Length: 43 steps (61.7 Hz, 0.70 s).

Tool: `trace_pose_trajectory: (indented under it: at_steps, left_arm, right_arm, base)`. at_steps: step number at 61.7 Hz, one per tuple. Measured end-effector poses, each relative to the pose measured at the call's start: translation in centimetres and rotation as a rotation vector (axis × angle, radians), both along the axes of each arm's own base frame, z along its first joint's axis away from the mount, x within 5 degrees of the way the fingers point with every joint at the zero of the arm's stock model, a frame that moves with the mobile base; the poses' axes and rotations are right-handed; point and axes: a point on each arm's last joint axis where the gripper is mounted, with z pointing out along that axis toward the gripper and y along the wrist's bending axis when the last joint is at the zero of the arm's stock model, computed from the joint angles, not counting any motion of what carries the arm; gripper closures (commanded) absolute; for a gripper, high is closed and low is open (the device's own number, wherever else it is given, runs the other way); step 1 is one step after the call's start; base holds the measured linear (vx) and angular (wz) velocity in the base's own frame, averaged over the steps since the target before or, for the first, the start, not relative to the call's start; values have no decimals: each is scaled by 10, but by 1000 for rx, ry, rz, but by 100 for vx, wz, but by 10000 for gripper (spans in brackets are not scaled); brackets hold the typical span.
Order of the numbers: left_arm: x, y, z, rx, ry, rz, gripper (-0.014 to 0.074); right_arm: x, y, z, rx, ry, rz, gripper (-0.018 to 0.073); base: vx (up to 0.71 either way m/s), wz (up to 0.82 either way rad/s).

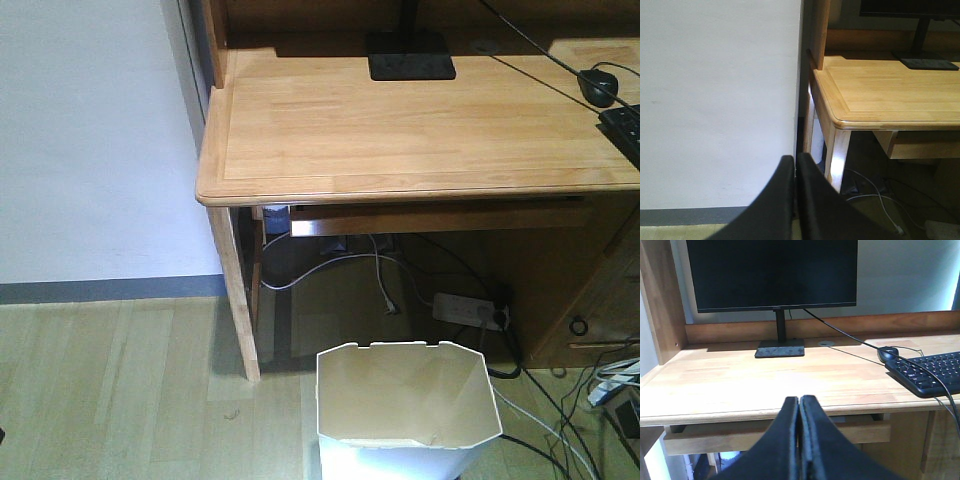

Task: Move trash bin to bedside with robot

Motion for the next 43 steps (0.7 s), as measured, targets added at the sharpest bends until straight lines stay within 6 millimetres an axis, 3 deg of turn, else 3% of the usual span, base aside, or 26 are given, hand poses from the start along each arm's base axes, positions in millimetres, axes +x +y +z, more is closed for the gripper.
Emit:
trace_pose_trajectory:
  at_steps: [43]
  left_arm:
    - [0,0,0,0,0,0,602]
  right_arm:
    - [0,0,0,0,0,0,568]
  base:
    - [0,0]
